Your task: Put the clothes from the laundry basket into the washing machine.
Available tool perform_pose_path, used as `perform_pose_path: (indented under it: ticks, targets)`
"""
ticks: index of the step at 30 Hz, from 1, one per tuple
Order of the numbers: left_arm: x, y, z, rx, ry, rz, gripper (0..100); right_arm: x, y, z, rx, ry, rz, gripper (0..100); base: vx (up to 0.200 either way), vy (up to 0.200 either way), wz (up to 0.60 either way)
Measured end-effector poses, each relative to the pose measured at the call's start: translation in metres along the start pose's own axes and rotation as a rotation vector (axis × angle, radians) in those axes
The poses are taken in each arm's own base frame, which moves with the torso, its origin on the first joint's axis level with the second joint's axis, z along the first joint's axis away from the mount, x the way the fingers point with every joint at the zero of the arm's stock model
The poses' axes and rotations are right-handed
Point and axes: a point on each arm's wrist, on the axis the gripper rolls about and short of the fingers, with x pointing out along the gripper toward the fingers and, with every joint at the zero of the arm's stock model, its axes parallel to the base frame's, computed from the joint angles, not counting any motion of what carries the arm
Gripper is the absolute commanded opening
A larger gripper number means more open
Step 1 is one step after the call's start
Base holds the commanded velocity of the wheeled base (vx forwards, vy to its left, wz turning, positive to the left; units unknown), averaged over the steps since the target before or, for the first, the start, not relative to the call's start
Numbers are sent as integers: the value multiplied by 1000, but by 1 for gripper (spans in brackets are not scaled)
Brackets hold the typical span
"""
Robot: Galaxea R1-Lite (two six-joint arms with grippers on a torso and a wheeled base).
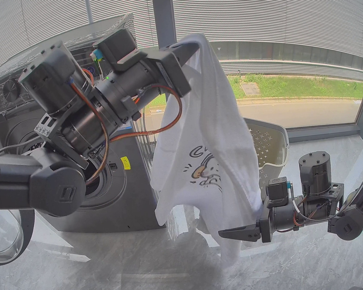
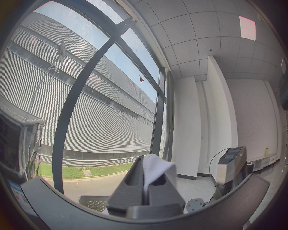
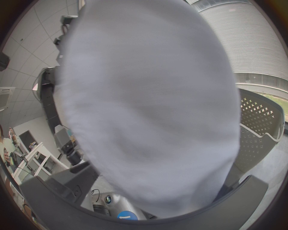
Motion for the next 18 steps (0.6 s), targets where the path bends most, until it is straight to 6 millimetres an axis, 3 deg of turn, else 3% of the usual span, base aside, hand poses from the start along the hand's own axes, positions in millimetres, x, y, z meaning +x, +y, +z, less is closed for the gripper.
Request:
perform_pose_path:
  ticks: [7, 18]
  targets:
    - [8, -10, 17, 0, -29, -29, 0, 13, -16, 6, 18, -24, -79, 100, 0, 0, 0]
    - [14, -14, 25, -1, -43, -45, 0, 43, -42, 19, 104, -94, -209, 100, 0, 0, 0]
